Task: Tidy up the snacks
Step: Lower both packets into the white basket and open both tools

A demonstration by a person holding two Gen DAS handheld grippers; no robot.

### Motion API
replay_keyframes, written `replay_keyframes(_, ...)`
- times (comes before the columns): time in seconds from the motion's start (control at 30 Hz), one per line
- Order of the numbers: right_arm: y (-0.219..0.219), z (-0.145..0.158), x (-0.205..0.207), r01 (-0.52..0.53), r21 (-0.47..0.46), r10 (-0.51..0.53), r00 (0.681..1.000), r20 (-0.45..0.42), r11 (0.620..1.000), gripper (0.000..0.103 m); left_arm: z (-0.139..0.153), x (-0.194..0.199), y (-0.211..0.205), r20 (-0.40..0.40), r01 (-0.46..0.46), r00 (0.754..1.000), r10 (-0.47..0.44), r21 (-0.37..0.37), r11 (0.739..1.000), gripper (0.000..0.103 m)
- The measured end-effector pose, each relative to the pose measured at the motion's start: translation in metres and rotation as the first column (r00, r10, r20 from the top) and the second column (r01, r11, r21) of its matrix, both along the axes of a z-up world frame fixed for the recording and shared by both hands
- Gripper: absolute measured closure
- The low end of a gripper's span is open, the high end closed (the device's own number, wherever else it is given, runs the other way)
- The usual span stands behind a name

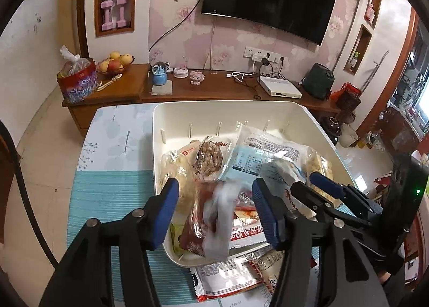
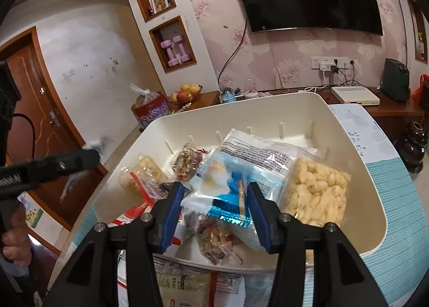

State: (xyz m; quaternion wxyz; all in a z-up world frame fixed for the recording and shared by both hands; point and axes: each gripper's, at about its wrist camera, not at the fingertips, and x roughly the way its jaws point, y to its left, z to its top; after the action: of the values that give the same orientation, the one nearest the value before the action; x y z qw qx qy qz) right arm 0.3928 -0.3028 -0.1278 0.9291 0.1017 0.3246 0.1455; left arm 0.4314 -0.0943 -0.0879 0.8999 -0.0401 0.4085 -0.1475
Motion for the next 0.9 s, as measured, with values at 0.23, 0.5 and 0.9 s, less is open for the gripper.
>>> replay_keyframes(0.23,-0.007,0.006,-0.007,0.019,0.021,-0.019,1.0,-0.015,1.0,0.043,0.007,-0.01,0.0,-0.011,-0.006,1.0,0.006,0.001,1.0,0.039)
replay_keyframes(0.5,-0.021,0.022,-0.026,0.06,0.069,-0.056,0.997,-0.059,0.996,0.042,0.025,-0.042,0.006,-0.002,-0.02,1.0,0.02,-0.001,1.0,0.038)
replay_keyframes(0.9,-0.033,0.044,-0.078,0.117,0.166,-0.093,0.985,-0.147,0.979,0.031,0.052,-0.112,0.028,0.022,-0.051,0.998,0.052,-0.026,0.998,0.035)
